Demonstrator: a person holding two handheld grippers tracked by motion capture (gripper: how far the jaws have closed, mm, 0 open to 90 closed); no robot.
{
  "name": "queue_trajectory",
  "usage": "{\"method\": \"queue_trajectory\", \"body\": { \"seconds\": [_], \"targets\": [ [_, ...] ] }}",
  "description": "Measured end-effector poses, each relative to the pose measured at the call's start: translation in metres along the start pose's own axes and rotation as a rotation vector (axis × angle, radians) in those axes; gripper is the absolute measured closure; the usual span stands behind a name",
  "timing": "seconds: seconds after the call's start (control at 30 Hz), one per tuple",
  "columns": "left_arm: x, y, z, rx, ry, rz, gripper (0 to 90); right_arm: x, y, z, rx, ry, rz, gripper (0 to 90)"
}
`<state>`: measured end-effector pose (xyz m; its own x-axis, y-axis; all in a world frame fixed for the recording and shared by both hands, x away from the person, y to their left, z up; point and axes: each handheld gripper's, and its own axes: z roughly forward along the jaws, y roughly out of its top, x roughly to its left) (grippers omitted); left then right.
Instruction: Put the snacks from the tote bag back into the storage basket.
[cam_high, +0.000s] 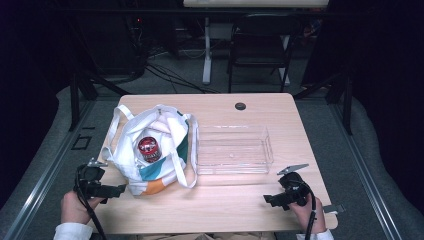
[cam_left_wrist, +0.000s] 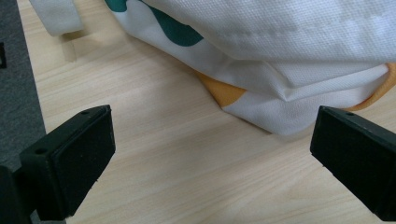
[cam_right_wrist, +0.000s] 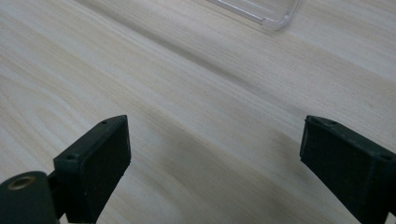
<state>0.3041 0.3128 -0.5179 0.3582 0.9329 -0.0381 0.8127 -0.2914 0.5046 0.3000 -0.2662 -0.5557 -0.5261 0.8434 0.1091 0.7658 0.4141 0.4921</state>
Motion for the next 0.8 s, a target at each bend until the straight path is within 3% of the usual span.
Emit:
{"method": "queue_trajectory", "body": {
  "seconds": [0.47, 0.57, 0.77, 0.8],
  "targets": [
    [0.0008, -0.0032, -0.0046, -0.012, 0.003, -0.008, 0.2, 0.0023, -0.0009, -0.0004, -0.033, -0.008, 0.018, 7.2],
    [0.0002, -0.0027, -0.0048, -0.014, 0.004, -0.009, 0.2, 0.0018, -0.0002, -0.0009, -0.008, -0.016, -0.005, 7.3],
    [-0.0002, -0.0011, -0.0084, -0.028, 0.003, -0.005, 0.2, 0.0036, 0.0012, 0.0026, -0.019, -0.005, 0.015, 7.4],
    [-0.0006, -0.0010, -0.0092, -0.037, 0.005, -0.008, 0.2, 0.0031, 0.0024, 0.0019, -0.002, -0.012, 0.009, 7.4]
  ]
}}
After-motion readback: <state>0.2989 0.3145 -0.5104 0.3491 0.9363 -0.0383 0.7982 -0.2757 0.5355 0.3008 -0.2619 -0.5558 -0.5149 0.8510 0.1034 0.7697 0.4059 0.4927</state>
